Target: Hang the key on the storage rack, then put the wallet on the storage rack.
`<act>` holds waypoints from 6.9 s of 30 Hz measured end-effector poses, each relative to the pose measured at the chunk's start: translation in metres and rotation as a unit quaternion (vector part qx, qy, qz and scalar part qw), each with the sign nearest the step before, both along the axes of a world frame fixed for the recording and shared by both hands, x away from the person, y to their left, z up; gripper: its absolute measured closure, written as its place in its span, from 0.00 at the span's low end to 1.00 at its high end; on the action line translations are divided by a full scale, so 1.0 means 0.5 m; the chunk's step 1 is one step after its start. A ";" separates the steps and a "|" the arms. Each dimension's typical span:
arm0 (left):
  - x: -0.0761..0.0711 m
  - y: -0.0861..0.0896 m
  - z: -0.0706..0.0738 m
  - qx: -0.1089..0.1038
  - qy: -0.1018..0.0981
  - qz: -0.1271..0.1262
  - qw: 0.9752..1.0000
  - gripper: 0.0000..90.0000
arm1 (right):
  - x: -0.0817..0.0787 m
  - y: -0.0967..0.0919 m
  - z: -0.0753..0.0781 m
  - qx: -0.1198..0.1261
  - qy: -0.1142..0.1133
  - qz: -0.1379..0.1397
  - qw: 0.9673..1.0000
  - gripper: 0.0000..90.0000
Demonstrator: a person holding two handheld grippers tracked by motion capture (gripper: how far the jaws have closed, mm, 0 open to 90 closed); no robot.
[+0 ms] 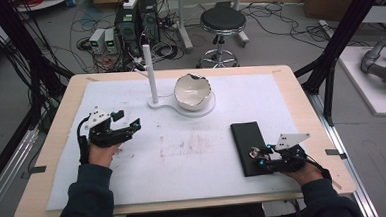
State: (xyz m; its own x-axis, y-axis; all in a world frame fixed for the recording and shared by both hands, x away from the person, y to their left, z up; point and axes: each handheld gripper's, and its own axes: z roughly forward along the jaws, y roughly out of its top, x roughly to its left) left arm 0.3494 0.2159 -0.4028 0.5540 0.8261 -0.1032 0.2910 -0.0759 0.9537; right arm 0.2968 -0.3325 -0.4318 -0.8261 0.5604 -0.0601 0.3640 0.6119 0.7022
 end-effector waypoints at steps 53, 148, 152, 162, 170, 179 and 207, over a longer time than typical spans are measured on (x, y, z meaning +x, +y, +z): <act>0.000 -0.003 -0.006 0.000 0.008 -0.002 1.000 0.29 | 0.031 -0.005 0.008 0.024 0.010 -0.091 0.996 0.94; -0.025 0.061 -0.021 -0.023 0.008 0.030 0.999 0.30 | 0.389 0.583 0.337 0.097 -0.117 0.095 0.984 0.99; -0.024 0.060 -0.021 -0.020 0.009 0.027 0.999 0.30 | 0.387 0.570 0.331 0.089 -0.117 0.091 0.985 0.99; -0.024 0.058 -0.022 -0.021 0.008 0.026 0.999 0.30 | 0.391 0.539 0.301 0.082 -0.110 0.053 0.989 0.81; -0.024 0.057 -0.022 -0.016 0.009 0.028 0.999 0.30 | 0.349 0.381 0.280 0.087 -0.110 0.001 0.990 0.52; -0.020 0.053 -0.021 -0.017 0.006 0.029 0.999 0.24 | 0.253 0.184 0.200 0.062 -0.085 -0.072 0.992 0.28; -0.014 0.031 -0.025 -0.009 0.013 0.017 1.000 0.24 | 0.129 0.029 0.093 0.077 -0.086 -0.132 0.984 0.23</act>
